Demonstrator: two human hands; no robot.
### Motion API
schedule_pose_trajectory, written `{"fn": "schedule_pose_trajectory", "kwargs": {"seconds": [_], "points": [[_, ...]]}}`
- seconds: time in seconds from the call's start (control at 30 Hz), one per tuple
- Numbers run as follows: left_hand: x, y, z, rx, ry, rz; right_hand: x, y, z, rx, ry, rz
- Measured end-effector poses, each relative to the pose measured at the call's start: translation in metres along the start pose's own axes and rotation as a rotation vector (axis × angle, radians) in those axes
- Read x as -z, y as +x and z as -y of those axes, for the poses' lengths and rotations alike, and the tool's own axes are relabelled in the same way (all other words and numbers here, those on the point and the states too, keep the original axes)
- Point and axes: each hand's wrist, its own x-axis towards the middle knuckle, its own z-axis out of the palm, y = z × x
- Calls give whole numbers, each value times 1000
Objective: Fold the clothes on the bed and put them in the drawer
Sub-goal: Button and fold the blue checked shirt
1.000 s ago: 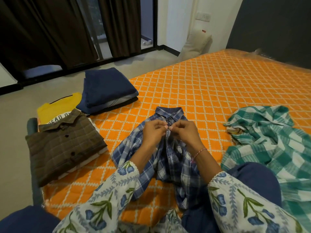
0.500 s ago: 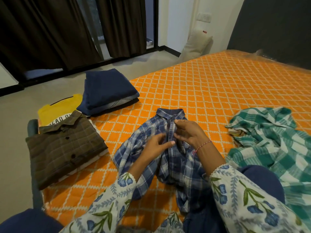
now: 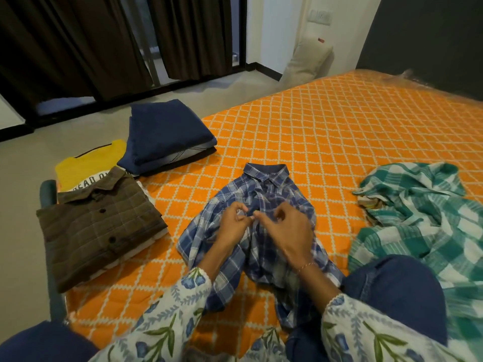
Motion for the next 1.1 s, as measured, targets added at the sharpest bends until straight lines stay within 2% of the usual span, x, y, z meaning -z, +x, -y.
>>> {"fn": "schedule_pose_trajectory", "kwargs": {"seconds": [0.1,0.27,0.33,0.43,0.5,0.6,0.73,0.8,0.87,0.93,1.03,1.1], "points": [[-2,0,3,-35,78,17,-11,-6,-2,-19,-174,62],[-5,-2,8,-60,178,-2,-16,0,-7,-39,-84,128],[-5,-1,11,-71,229,0,-21,4,-14,-114,111,189],[-7,-2,9,-10,233,-48,-27,5,-24,-355,572,266],[-9,-5,10,-38,289,-114,-28,4,-29,-454,694,294],[-11,-3,19,-88,397,-127,-25,5,-32,-548,805,323],[-15,2,23,20,469,-159,-29,4,-35,-599,785,310],[-17,-1,22,-53,558,-170,-32,3,-33,-581,733,290],[-20,-5,20,-193,792,-134,-35,3,-31,-560,679,263],[-20,-8,20,-237,984,-67,-36,3,-30,-553,647,239],[-18,-8,20,-238,1080,-58,-36,3,-30,-579,693,242],[-17,-10,22,-332,1098,-40,-34,4,-29,-616,761,270]]}}
